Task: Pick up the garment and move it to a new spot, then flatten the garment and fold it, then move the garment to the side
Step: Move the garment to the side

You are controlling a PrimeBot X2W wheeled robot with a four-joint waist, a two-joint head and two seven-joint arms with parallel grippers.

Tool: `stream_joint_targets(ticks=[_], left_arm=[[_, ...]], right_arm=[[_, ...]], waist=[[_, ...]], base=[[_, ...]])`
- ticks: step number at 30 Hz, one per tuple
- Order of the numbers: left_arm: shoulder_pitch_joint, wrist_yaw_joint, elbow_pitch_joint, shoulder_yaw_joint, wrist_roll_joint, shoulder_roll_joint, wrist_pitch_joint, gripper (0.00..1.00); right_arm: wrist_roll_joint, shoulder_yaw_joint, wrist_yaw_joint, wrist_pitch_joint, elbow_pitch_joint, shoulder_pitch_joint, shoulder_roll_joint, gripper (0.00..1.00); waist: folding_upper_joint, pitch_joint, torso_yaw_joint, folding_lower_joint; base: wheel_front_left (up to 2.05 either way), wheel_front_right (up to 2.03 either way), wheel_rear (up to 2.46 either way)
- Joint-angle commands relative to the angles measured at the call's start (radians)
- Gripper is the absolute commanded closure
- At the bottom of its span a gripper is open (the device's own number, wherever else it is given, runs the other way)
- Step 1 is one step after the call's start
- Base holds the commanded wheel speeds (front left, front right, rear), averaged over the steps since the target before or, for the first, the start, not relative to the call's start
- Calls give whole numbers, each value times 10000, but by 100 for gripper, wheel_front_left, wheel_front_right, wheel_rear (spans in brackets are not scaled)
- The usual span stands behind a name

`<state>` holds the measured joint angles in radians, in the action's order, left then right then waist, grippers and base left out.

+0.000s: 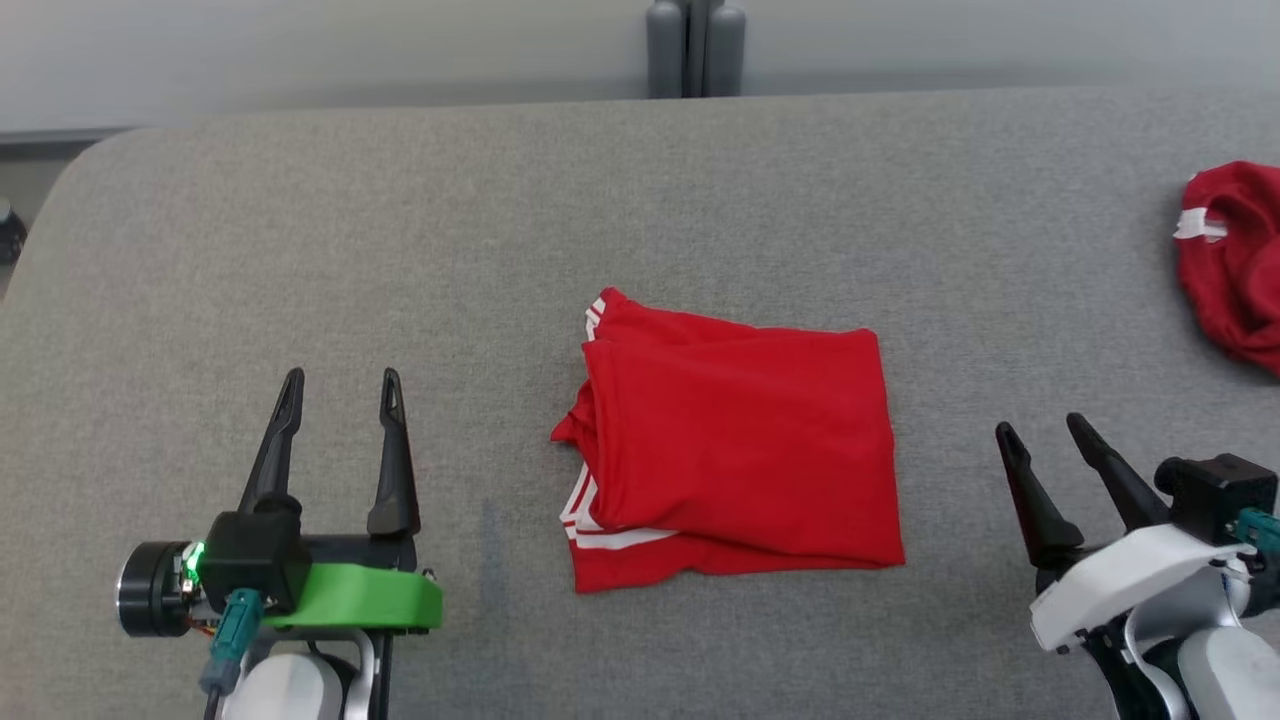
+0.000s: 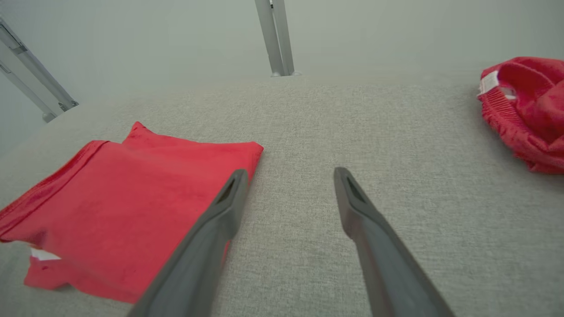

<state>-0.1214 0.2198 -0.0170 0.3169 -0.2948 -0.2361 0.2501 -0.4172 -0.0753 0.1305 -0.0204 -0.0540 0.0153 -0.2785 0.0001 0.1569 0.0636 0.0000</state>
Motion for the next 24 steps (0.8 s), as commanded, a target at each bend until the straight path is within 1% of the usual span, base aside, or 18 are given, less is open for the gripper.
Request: stream_joint_targets(ticks=[1,8,12,13,15,16,20,24], left_arm=[[-305,-51,-64,-37,114,30,76,0],[-773,-265,-234,-95,248,303,165,0],[-816,-363,-94,-211,386,464,155,0],[-799,-381,-59,-257,410,494,154,0],[-761,-447,-3,-349,447,543,155,0],[-749,-460,23,-392,497,540,156,0],[-710,-585,121,-472,691,561,148,0],[-793,-690,220,-451,938,480,149,0]], right_arm=[[-137,-199,2,-102,-308,348,-27,0],[-672,-1282,2,-350,-2322,1629,13,0],[-1104,-1938,2,-196,-3127,2028,-38,0],[-1199,-2085,2,-59,-3354,2084,-70,27],[-1453,-2301,2,66,-3650,2165,-57,96],[-1538,-2429,2,103,-3700,2207,-77,100],[-1740,-2809,-4,-263,-3550,2418,-369,100],[-1752,-3112,-6,-786,-3160,2730,-717,100]], waist=[[-1,903,803,0],[-1,1261,1245,0],[-1,1291,1341,0],[-1,1294,1345,0],[-1,1296,1319,0],[-1,1302,1280,0],[-1,1328,949,0],[-1,1433,298,0]], base=[[0,0,0],[0,0,0],[0,0,0],[0,0,0],[0,0,0],[0,0,0],[0,0,0],[0,0,0]])
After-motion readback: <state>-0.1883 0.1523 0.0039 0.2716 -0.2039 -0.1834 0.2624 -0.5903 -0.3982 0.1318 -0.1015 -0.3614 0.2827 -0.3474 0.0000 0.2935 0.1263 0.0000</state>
